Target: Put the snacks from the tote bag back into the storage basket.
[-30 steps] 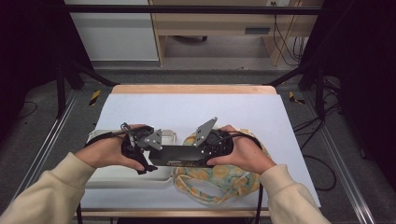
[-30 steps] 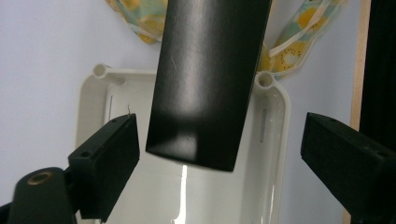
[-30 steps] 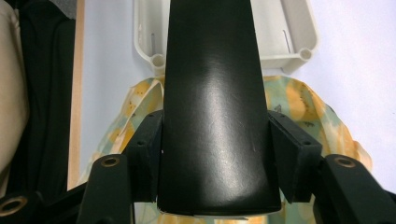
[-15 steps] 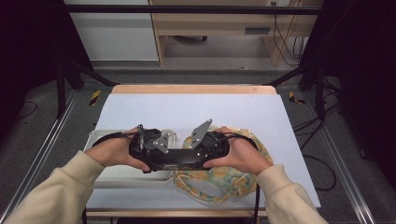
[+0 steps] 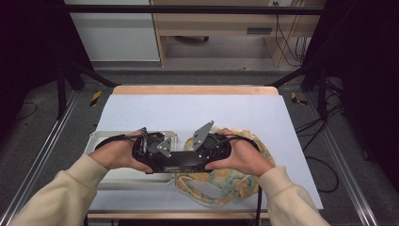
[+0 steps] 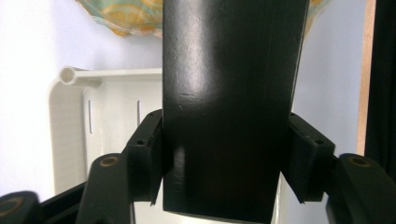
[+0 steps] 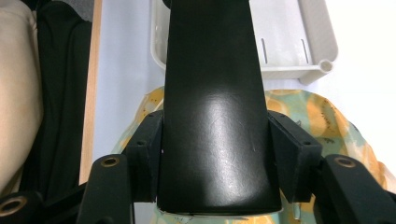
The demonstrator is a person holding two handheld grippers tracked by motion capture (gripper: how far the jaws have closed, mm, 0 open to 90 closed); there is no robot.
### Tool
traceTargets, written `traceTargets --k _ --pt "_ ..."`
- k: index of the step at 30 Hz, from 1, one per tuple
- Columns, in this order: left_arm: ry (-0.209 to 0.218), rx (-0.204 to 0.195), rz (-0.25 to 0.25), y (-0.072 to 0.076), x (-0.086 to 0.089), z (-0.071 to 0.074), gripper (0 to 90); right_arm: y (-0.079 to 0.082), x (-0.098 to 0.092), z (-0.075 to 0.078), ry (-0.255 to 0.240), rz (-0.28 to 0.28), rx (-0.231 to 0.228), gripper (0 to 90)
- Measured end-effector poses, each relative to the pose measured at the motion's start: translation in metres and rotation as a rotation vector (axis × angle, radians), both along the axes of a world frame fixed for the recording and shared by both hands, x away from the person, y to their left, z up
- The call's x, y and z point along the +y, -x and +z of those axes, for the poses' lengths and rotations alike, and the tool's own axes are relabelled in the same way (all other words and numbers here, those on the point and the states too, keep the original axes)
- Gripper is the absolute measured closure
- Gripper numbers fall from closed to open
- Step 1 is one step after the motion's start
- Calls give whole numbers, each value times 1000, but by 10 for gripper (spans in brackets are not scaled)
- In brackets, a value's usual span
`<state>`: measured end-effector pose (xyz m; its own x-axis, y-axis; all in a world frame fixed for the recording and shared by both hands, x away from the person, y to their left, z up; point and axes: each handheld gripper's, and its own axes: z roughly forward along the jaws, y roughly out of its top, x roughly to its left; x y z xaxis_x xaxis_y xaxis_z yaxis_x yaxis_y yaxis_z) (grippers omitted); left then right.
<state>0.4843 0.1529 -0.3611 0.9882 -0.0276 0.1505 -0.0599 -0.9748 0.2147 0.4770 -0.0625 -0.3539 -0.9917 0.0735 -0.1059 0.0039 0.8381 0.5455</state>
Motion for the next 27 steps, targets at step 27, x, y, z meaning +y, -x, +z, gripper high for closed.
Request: traceTargets --k 27 --pt "22 -31 75 -6 38 23 435 10 -63 4 -212 -430 -53 103"
